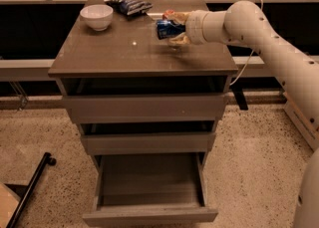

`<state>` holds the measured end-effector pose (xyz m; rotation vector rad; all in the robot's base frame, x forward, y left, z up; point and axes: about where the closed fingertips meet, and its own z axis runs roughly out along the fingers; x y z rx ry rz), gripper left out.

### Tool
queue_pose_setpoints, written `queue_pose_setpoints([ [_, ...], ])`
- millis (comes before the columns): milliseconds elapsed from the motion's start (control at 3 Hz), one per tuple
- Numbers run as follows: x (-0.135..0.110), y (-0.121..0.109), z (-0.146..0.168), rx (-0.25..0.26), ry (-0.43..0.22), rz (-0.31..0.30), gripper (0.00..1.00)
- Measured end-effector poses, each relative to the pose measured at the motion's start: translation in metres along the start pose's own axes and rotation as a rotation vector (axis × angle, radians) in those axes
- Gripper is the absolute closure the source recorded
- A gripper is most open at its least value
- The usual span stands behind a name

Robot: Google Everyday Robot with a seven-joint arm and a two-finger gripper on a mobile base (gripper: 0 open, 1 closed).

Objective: Pick pepsi can from bottom drawer and place on counter

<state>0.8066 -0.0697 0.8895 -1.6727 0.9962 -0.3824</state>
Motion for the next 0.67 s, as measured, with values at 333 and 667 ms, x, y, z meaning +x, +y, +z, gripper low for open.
queue_pose_setpoints([
  [333, -0.0016, 0.0011, 0.0023, -0.002, -0.004, 0.000, 0.05],
  [667, -0.0025, 0.0017, 0.0036, -0.003, -0.006, 0.001, 0.00],
])
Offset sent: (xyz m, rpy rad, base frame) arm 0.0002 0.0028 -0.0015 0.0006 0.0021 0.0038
